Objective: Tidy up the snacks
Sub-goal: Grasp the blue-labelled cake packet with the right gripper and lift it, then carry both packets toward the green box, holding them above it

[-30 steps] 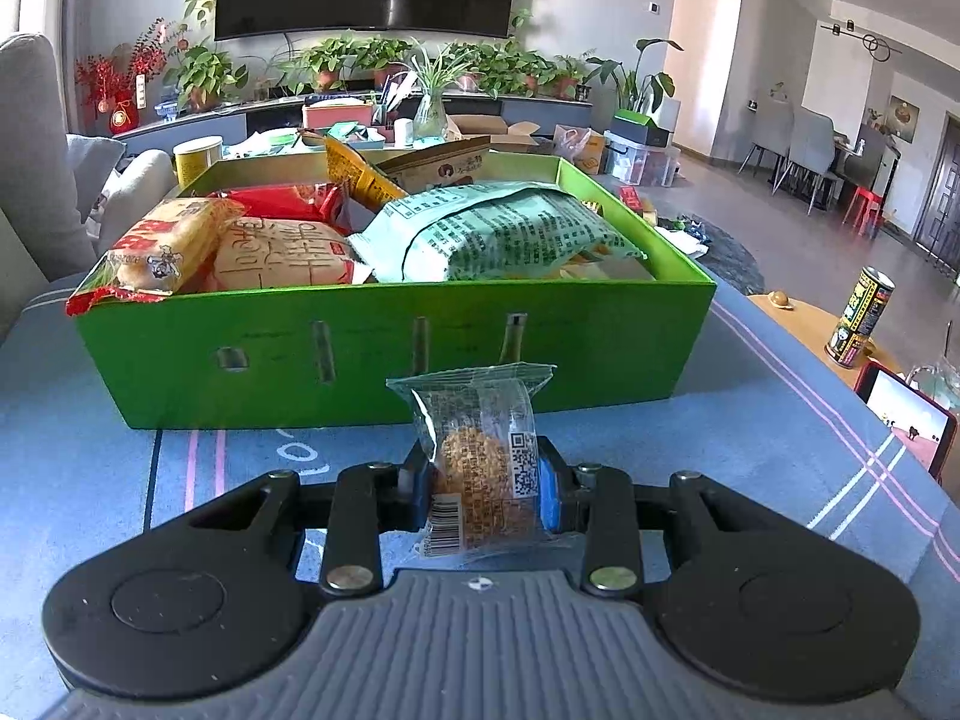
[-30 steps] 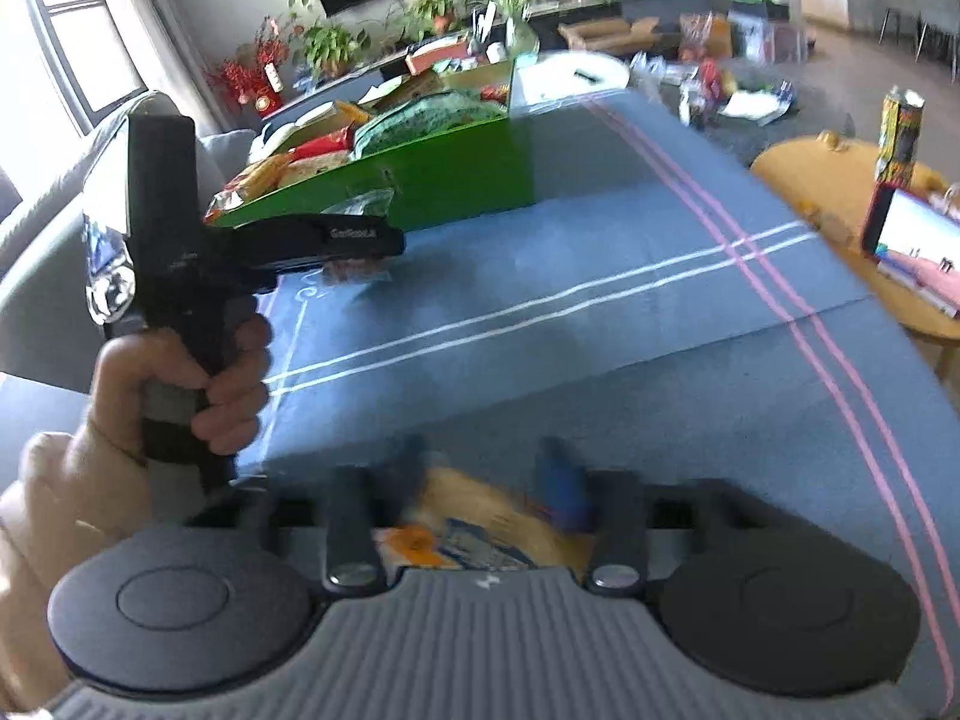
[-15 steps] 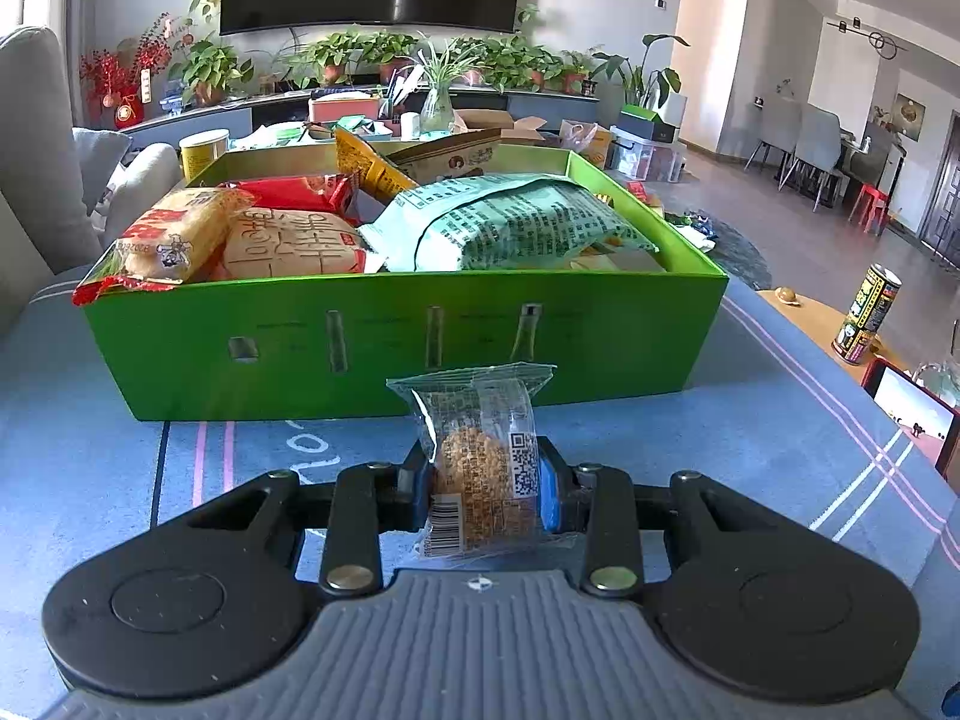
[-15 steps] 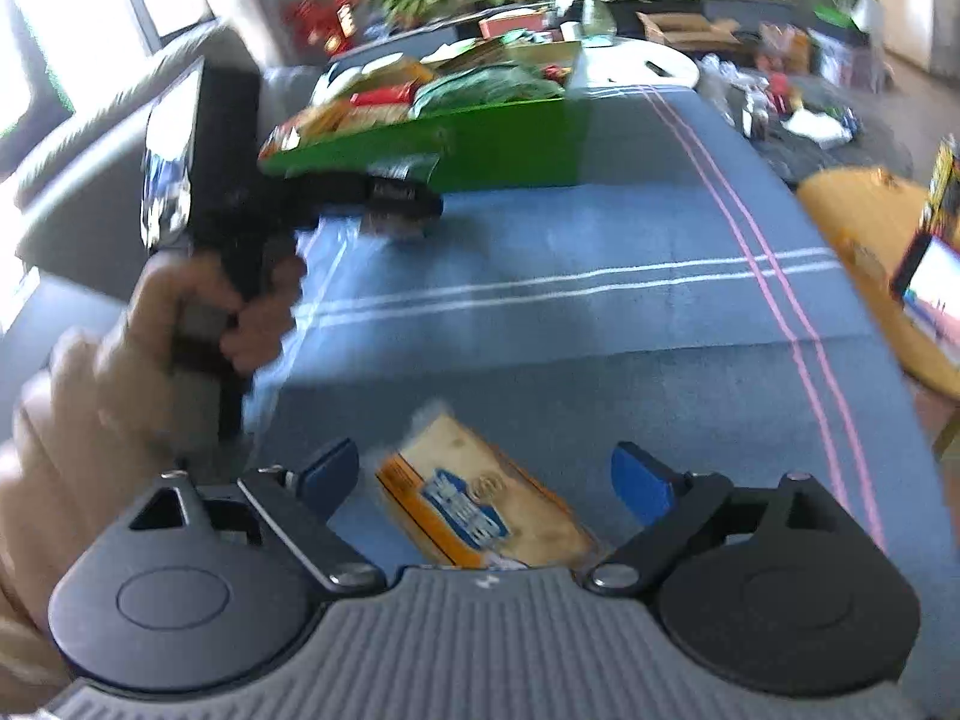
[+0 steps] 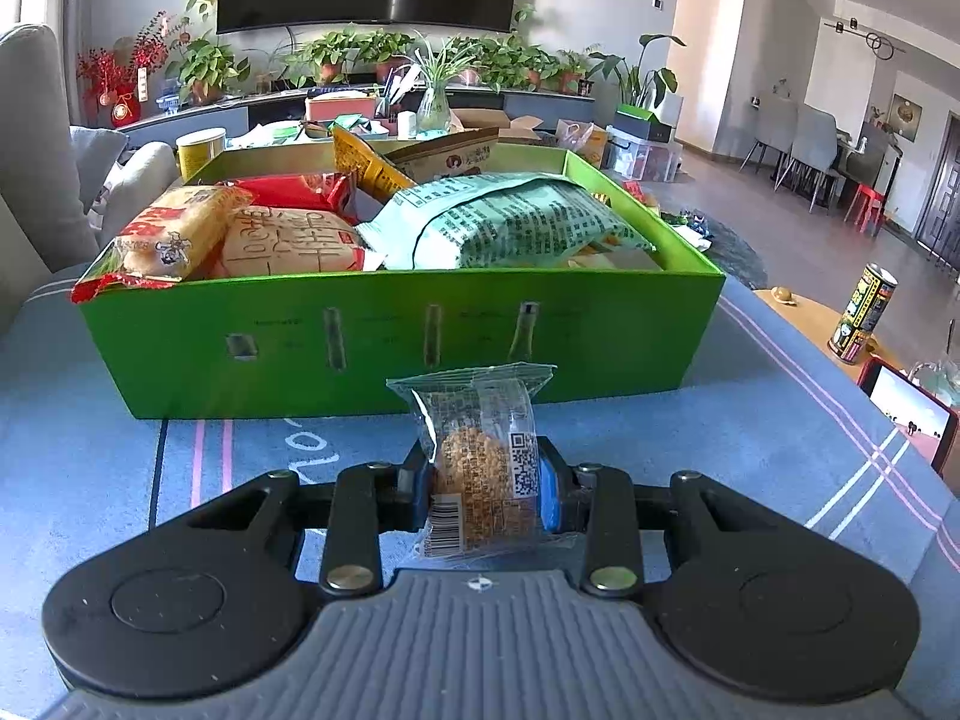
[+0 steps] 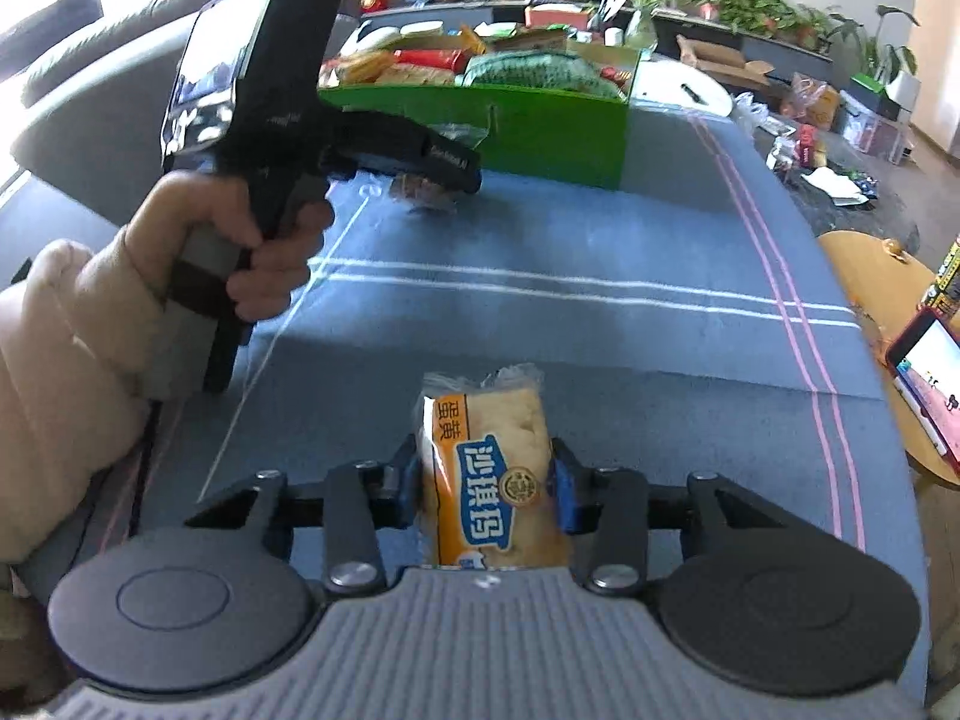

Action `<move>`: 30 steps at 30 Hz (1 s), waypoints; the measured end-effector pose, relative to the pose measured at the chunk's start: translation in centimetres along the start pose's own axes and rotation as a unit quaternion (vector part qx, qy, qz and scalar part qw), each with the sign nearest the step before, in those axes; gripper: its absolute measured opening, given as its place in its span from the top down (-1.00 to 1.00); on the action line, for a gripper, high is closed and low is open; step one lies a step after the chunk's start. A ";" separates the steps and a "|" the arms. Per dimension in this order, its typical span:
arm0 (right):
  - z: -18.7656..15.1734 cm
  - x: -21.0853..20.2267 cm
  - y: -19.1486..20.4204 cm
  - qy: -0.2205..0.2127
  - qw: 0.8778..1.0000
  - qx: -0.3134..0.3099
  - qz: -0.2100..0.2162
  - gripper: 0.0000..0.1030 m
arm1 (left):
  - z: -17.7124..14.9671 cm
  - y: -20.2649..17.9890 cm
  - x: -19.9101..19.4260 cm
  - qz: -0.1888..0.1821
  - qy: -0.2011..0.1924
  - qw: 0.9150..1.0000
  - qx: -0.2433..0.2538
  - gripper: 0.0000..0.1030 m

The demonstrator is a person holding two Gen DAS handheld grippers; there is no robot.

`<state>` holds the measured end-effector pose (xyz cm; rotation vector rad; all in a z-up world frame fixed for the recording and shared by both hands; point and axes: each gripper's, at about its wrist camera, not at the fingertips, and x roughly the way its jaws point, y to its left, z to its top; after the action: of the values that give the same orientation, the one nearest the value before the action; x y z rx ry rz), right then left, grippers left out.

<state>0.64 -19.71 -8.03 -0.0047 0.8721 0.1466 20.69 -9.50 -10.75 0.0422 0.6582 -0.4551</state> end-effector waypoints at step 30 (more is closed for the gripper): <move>4.2 0.5 -2.6 -0.089 0.992 0.082 -0.028 -1.00 | 0.6 0.8 -1.7 0.004 -0.012 1.000 -0.012 0.40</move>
<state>4.47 -21.93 -5.80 0.1356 0.7022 0.0227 20.22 -8.18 -9.35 0.0169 0.6400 -0.4390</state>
